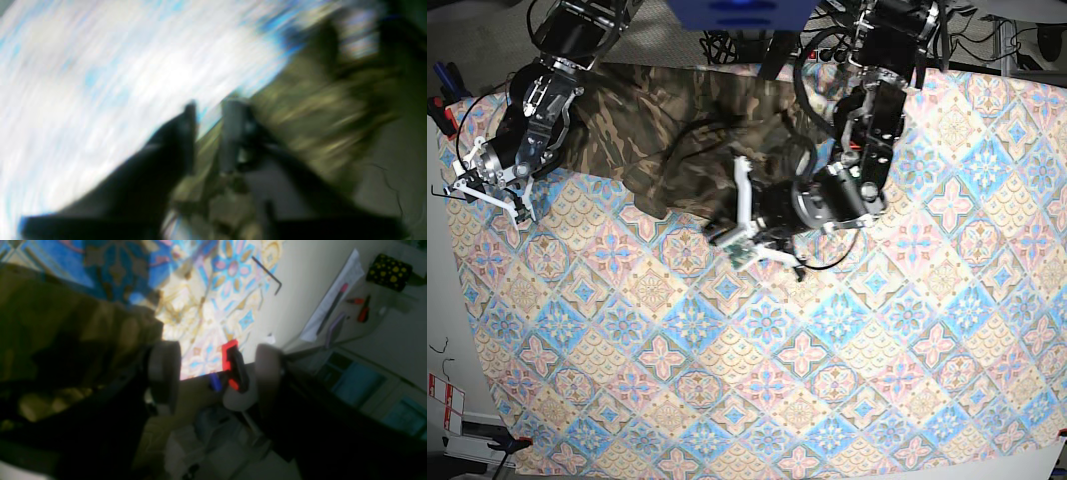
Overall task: Fold the T-shirt properly
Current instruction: 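Lay the shirt end over the rest of the shirt with the left gripper, then drag the folded shirt away from the robot base with the left gripper, then lower the right gripper onto the shirt beside the left gripper, then grasp the shirt edge with the right gripper and pull it toward the right arm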
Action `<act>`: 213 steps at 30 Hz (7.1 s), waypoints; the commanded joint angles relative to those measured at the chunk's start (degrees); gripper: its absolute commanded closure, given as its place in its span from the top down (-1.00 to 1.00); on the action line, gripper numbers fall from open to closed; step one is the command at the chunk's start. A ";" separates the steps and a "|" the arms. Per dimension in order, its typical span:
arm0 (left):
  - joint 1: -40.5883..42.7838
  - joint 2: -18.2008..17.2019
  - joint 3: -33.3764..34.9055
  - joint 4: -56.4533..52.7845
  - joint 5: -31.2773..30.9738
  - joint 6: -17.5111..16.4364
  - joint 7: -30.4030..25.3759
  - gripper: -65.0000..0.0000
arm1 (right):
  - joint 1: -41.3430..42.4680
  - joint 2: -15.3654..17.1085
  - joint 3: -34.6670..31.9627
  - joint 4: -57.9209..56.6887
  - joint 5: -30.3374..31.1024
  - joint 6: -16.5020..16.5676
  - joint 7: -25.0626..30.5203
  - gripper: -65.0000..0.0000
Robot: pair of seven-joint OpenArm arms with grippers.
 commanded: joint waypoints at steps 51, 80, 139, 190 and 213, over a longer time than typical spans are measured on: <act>2.16 -0.92 7.23 -24.19 -2.77 7.37 -11.48 -1.00 | 0.25 0.62 0.37 0.77 -0.77 -0.32 4.20 0.09; 3.74 -12.79 6.79 -6.44 -14.73 7.55 -7.52 -0.26 | 0.61 0.70 2.66 0.77 -0.85 -0.32 4.29 0.09; -11.20 -5.58 -2.09 -56.37 -28.62 -0.32 -18.77 -1.00 | -0.71 0.62 2.66 0.77 -0.85 -0.32 4.29 0.09; -10.68 -13.32 7.05 -72.11 -29.06 -0.32 -29.76 -1.00 | 4.21 -7.11 -61.17 -6.97 7.15 -0.32 13.61 -0.90; -9.18 -13.58 7.49 -72.11 -28.62 -0.32 -29.76 -1.00 | 20.74 -5.36 -48.95 -33.17 15.32 -0.32 22.75 -0.90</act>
